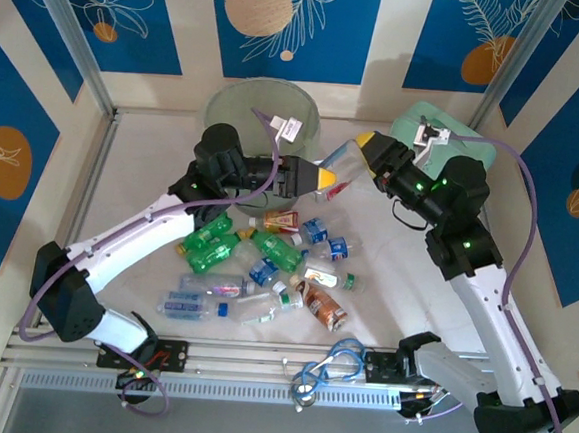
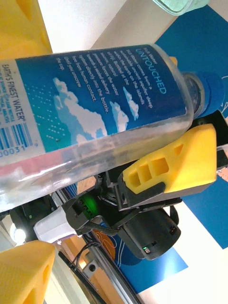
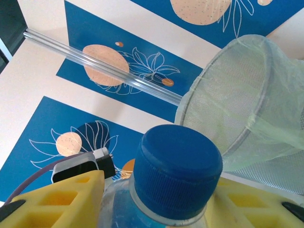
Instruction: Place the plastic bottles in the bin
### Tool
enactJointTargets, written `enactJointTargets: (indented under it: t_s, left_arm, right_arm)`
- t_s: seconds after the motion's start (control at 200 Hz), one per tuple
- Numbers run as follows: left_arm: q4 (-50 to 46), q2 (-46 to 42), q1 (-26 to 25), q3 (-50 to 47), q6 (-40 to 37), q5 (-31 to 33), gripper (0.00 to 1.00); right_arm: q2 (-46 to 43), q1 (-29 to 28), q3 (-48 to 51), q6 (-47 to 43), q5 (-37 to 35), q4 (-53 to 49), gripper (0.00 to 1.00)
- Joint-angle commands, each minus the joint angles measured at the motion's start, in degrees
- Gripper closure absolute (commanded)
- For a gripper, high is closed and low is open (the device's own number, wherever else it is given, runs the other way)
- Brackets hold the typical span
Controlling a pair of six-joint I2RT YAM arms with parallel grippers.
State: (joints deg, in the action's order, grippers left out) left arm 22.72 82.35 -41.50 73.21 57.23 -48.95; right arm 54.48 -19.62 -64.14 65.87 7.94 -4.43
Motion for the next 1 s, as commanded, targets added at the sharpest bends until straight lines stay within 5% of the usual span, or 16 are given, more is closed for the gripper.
enactJointTargets:
  t_s: [0.0, 0.655, 0.745, 0.88, 0.995]
  left_arm:
    - [4.3, -0.3, -0.2, 2.5, 0.8, -2.3, 0.11]
    - [4.4, 1.1, -0.1, 3.4, 1.2, -4.8, 0.38]
    - [3.8, 1.2, 0.6, 3.3, 0.6, -4.2, 0.39]
    - [2.6, 1.3, 3.2, 4.1, -0.7, -2.9, 0.41]
    - [-1.1, 1.1, 7.5, 6.2, -2.4, 0.1, 0.38]
  right_arm:
    - [-1.5, -0.7, 1.2, 0.5, -2.5, 1.3, 0.49]
    - [-2.5, -1.4, 2.0, 1.5, -5.4, -0.3, 0.47]
    - [-2.7, -1.3, 1.8, 1.0, -6.2, -1.3, 0.37]
    - [-2.5, 0.9, -4.2, -2.2, -10.1, -14.8, 0.01]
    - [-3.2, 6.7, -7.4, -3.4, -9.1, -23.4, 0.01]
